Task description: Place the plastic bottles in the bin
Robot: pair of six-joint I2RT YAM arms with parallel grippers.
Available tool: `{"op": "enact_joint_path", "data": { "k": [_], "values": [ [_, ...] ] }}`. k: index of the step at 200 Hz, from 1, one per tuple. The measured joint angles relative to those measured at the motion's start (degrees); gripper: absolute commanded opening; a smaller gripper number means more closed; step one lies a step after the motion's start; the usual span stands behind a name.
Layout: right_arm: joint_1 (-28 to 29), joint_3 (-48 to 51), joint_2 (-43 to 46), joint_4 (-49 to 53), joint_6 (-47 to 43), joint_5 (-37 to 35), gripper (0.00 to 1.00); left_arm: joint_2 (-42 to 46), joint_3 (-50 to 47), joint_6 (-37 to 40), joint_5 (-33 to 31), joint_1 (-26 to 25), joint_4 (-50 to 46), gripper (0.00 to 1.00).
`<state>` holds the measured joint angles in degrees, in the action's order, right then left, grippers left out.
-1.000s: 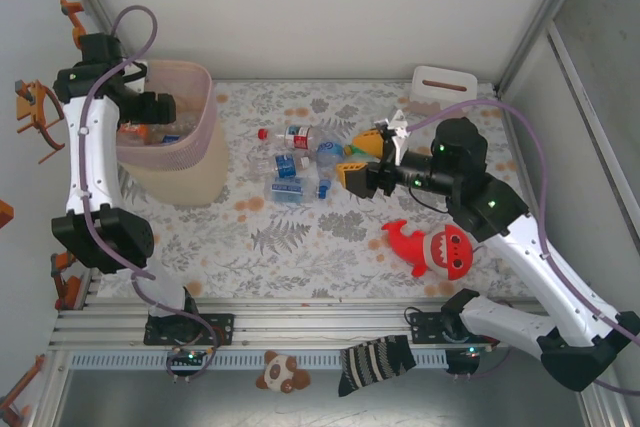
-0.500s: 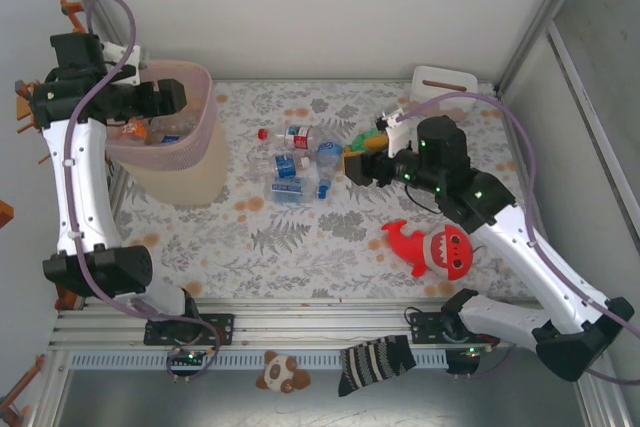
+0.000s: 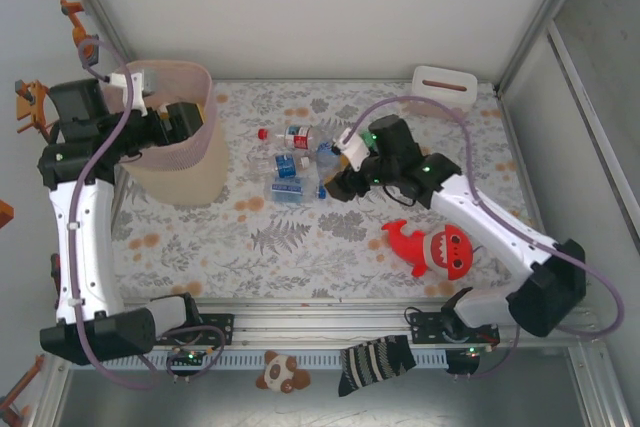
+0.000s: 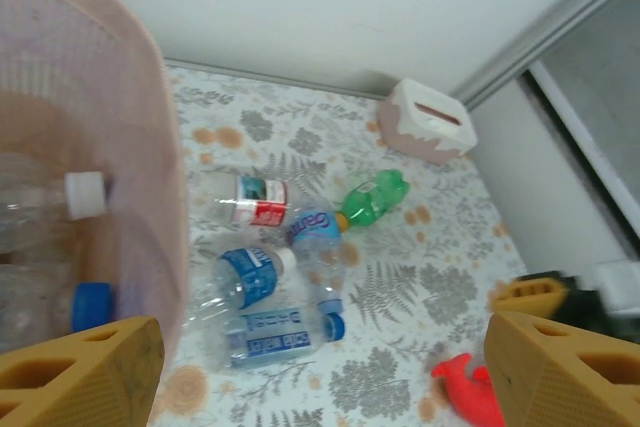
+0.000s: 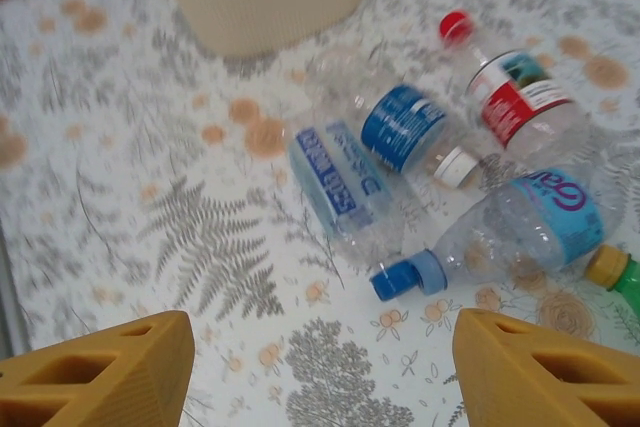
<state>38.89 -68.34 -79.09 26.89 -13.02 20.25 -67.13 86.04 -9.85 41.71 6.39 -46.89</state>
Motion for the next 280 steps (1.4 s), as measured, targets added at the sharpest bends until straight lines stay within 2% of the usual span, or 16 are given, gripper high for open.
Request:
{"op": "enact_joint_path", "data": {
  "k": [49, 143, 203, 280],
  "values": [
    [2.3, -3.0, -13.2, 0.8, -13.8, 0.4, 0.70, 6.2, -9.1, -3.1, 3.2, -0.3, 5.6, 0.83],
    [2.6, -14.4, -32.9, -2.8, -22.1, 0.7, 0.76, 8.5, -11.5, -5.1, 4.9, -1.9, 7.5, 0.83],
    [2.6, -18.4, -39.7, -3.2, -23.7, 0.5, 0.75, 8.7, -11.5, -5.4, 4.9, -2.7, 7.6, 0.83],
    [2.6, -18.9, -42.9, -3.4, -24.2, 0.5, 0.64, 8.8, -11.6, -5.4, 4.9, -3.1, 7.7, 0.83]
  ]
}}
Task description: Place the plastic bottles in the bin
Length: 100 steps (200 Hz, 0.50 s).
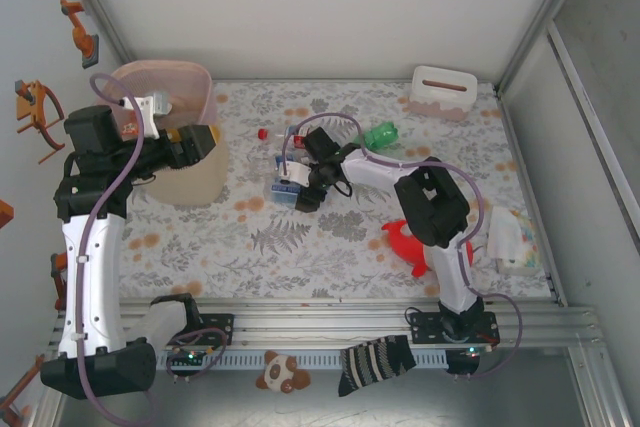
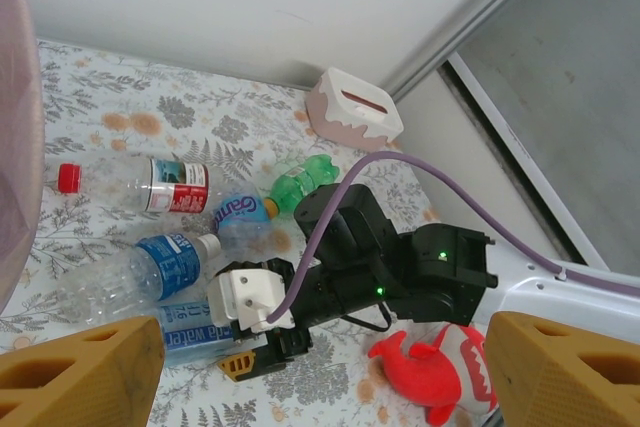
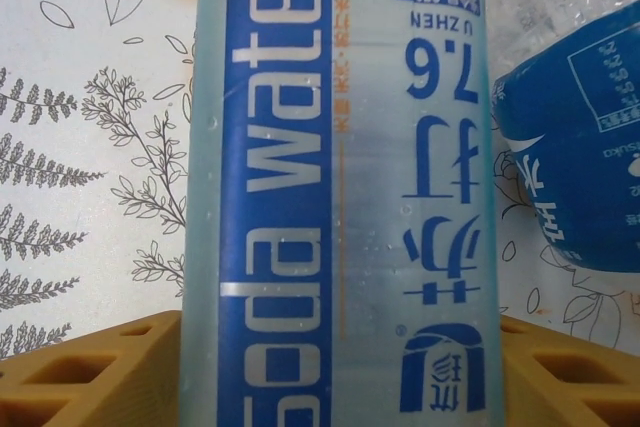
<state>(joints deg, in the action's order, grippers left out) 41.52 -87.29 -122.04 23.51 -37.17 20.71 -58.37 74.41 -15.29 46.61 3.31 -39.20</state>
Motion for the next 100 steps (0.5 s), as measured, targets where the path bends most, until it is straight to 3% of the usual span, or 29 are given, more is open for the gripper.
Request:
{"op": "enact_joint_path", "data": {
  "k": [51, 100],
  "values": [
    [0.0, 0.6, 0.2, -0.8, 0.0, 0.0, 0.50, 0.1, 0.0, 0.0, 0.4, -0.4, 0.2, 0.83],
    [0.3, 2.8, 3.8, 0.0, 0.0, -1.0, 0.44, 0.0, 0.0, 0.0, 1.9, -1.1, 0.5, 0.83]
  ]
}}
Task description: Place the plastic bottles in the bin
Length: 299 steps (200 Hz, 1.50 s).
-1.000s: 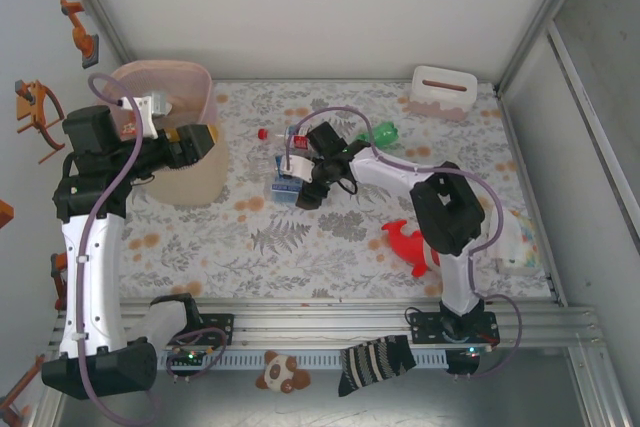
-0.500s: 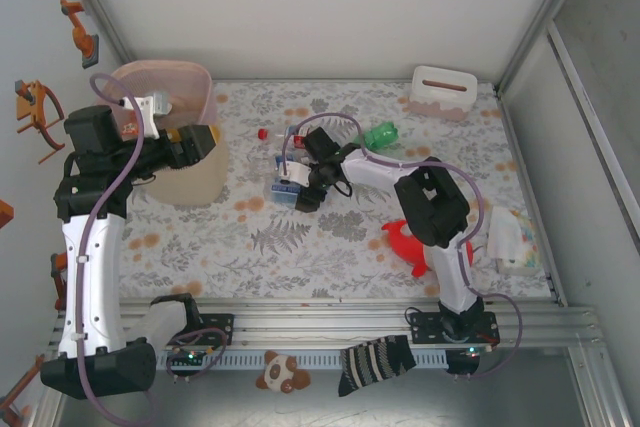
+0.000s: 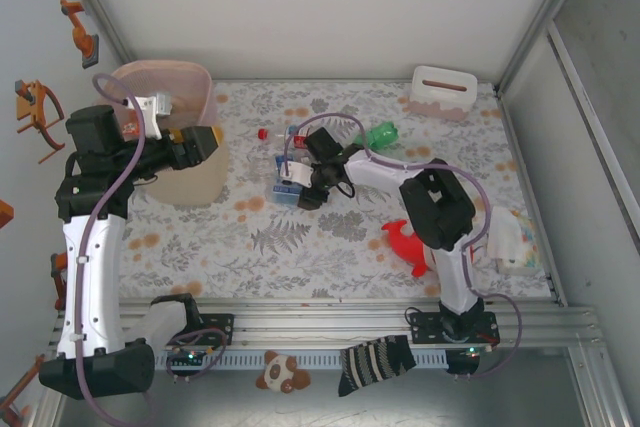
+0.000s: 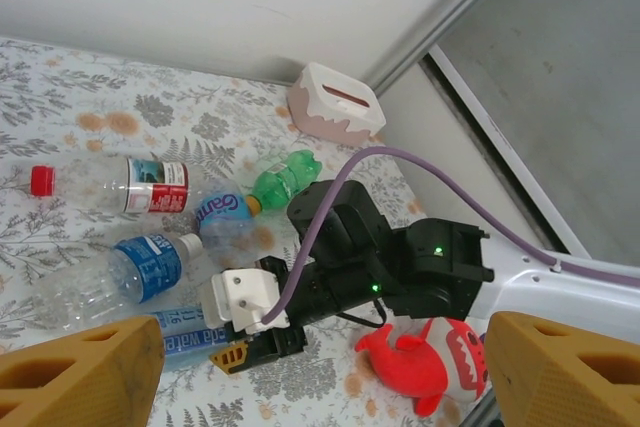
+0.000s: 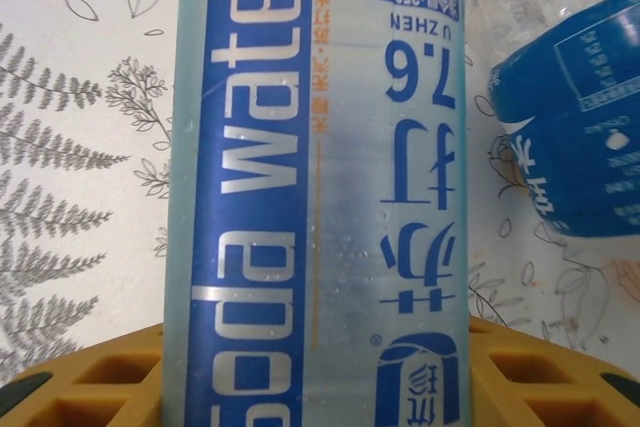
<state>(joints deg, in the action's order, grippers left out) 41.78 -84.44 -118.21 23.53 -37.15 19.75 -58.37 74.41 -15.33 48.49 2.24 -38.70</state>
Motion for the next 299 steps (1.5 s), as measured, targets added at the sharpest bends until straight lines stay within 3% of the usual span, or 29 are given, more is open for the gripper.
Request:
{"op": "enact_joint_path", "data": {
  "k": [51, 90, 178, 252, 299],
  "values": [
    [2.8, 5.8, 13.2, 0.2, -1.1, -4.3, 0.41, -1.0, 0.9, 0.0, 2.6, -2.3, 0.2, 0.83],
    [7.6, 11.2, 26.0, 0.2, -5.5, -12.2, 0.40, -2.2, 3.5, 1.4, 4.3, -5.6, -0.9, 0.83],
    [22.5, 18.9, 46.4, 2.5, -24.8, -35.8, 0.36, -10.3, 13.7, 17.2, 0.9, -20.3, -19.0, 0.84],
    [33.6, 20.7, 54.8, 2.1, -37.6, -48.2, 0.35, -15.8, 17.3, 26.1, -6.3, -36.8, -30.0, 0.85],
    [38.6, 20.7, 55.3, 2.0, -40.7, -51.8, 0.34, -19.8, 19.4, 28.0, -11.6, -43.4, -33.9, 0.85]
  ]
}}
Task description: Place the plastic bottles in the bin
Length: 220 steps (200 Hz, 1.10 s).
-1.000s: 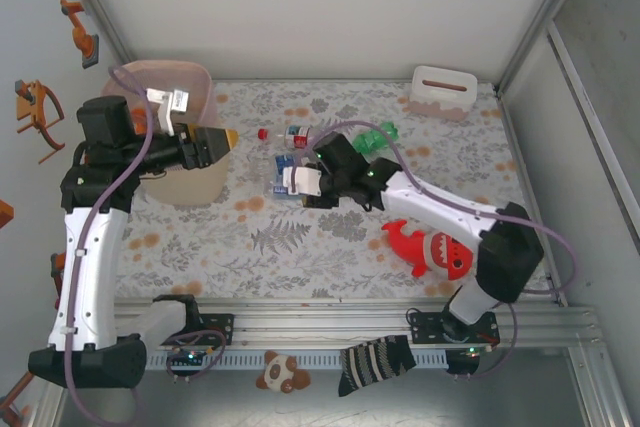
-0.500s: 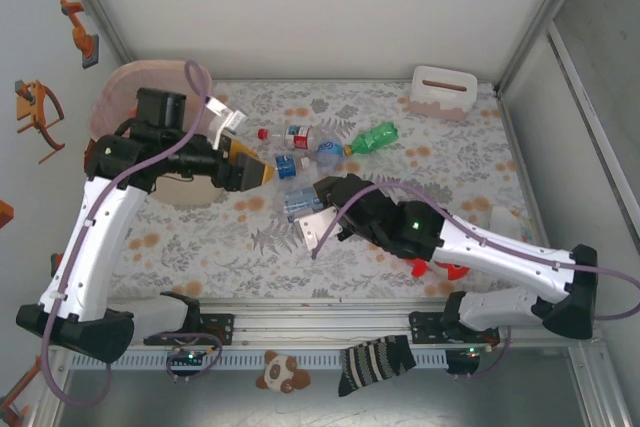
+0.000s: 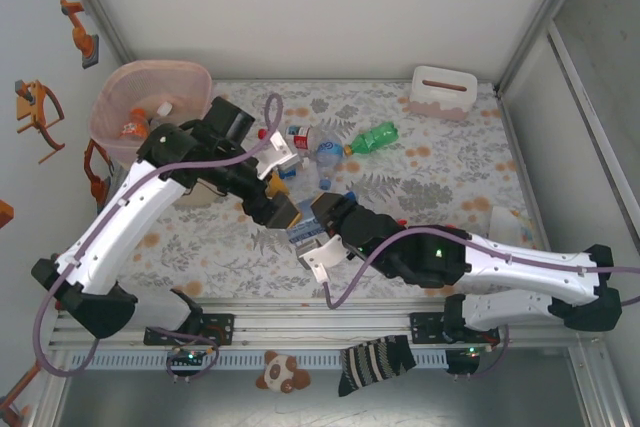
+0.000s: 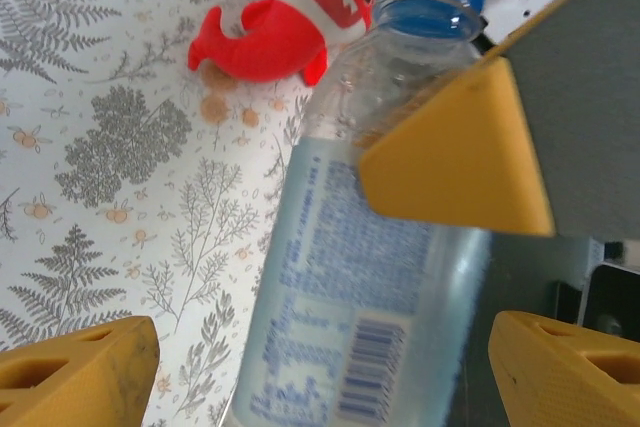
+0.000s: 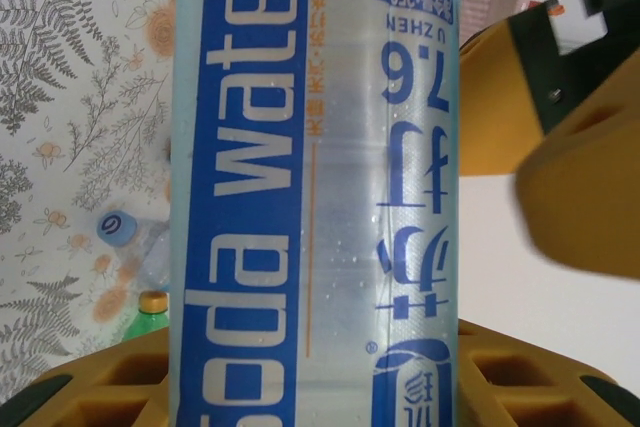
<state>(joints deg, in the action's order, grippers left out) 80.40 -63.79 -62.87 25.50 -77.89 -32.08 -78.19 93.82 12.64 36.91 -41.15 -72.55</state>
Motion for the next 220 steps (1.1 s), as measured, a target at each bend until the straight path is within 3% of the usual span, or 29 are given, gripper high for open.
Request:
{"op": "enact_joint_path", "data": {
  "k": [83, 190, 220],
  "values": [
    [1.6, -0.9, 0.2, 0.6, -0.9, -1.5, 0.34, -3.7, 2.4, 3.2, -1.6, -6.5, -4.4, 0.84],
    [2.7, -1.7, 0.2, 0.9, -0.8, -1.9, 0.34, -4.7, 3.0, 6.3, -2.2, -8.6, -5.9, 0.58],
    [2.9, -2.0, 0.2, 1.3, -0.7, -1.9, 0.44, -4.7, 3.1, 6.5, -2.3, -8.8, -5.9, 0.55]
  ]
}}
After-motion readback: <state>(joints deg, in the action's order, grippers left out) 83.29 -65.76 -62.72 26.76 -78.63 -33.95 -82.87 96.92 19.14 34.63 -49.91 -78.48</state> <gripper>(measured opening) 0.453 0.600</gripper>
